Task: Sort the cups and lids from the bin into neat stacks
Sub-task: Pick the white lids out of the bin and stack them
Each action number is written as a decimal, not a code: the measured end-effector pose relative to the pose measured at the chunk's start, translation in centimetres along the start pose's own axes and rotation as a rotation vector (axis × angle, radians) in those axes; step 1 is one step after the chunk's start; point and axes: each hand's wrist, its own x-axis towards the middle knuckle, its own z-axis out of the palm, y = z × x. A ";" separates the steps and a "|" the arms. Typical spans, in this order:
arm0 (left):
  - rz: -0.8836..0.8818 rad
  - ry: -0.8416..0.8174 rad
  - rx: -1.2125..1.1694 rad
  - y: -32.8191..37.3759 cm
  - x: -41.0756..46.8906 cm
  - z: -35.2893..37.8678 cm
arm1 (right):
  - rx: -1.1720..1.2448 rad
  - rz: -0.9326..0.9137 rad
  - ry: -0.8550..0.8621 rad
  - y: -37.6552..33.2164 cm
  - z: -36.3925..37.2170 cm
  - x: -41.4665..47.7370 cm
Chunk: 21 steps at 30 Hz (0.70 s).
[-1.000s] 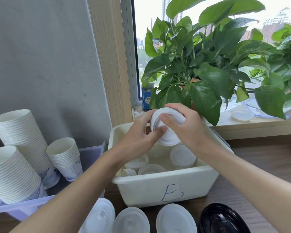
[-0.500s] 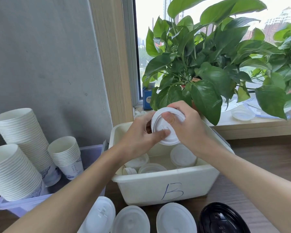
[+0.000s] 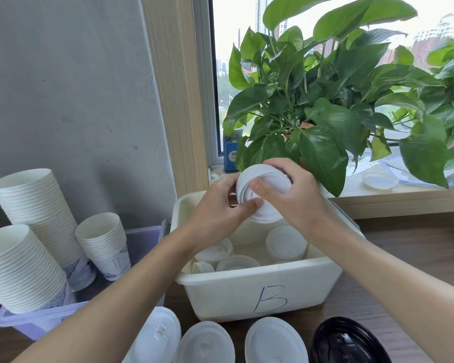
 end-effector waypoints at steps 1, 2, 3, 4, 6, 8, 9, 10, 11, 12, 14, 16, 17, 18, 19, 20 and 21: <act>0.021 -0.004 0.024 0.1 -0.1 0.0 | -0.005 0.000 -0.019 -0.1 0.0 -0.1; 0.035 -0.006 0.052 0.0 0.0 0.0 | -0.012 0.002 -0.038 -0.2 0.1 -0.2; 0.042 -0.011 0.073 0.0 0.0 0.0 | -0.022 0.004 -0.051 -0.2 0.2 -0.2; 0.040 -0.019 0.082 -0.1 0.0 0.0 | -0.035 0.008 -0.053 -0.2 0.2 -0.2; 0.038 -0.029 0.073 -0.2 0.0 0.1 | -0.042 0.022 -0.044 -0.1 0.2 -0.1; 0.052 -0.045 0.079 -0.2 -0.1 0.0 | -0.039 0.032 -0.041 -0.3 0.3 -0.1; 0.062 -0.049 0.085 -0.2 -0.1 0.0 | -0.044 0.034 -0.039 -0.4 0.3 -0.1; 0.070 -0.052 0.084 -0.2 -0.1 0.0 | -0.049 0.038 -0.037 -0.4 0.2 -0.1; 0.073 -0.055 0.084 -0.1 -0.1 0.0 | -0.049 0.045 -0.036 -0.4 0.2 -0.1; 0.076 -0.058 0.088 -0.1 -0.1 0.0 | -0.047 0.053 -0.037 -0.5 0.1 -0.1; 0.079 -0.063 0.089 -0.1 -0.2 0.0 | -0.048 0.056 -0.037 -0.5 0.1 -0.2; 0.069 -0.071 0.065 0.0 -0.2 0.0 | -0.040 0.055 -0.024 -0.6 0.1 -0.2; 0.062 -0.068 0.045 0.1 -0.2 0.1 | -0.027 0.054 -0.005 -0.6 0.1 -0.2; 0.054 -0.063 0.021 0.2 -0.1 0.2 | -0.010 0.048 0.024 -0.6 0.1 -0.1; 0.036 -0.068 -0.003 0.3 -0.1 0.3 | 0.007 0.039 0.060 -0.5 0.1 0.0; 0.006 -0.076 -0.019 0.3 -0.1 0.3 | 0.022 0.035 0.094 -0.4 0.0 0.0; -0.030 -0.078 -0.031 0.2 -0.1 0.3 | 0.030 0.034 0.113 -0.3 0.0 0.1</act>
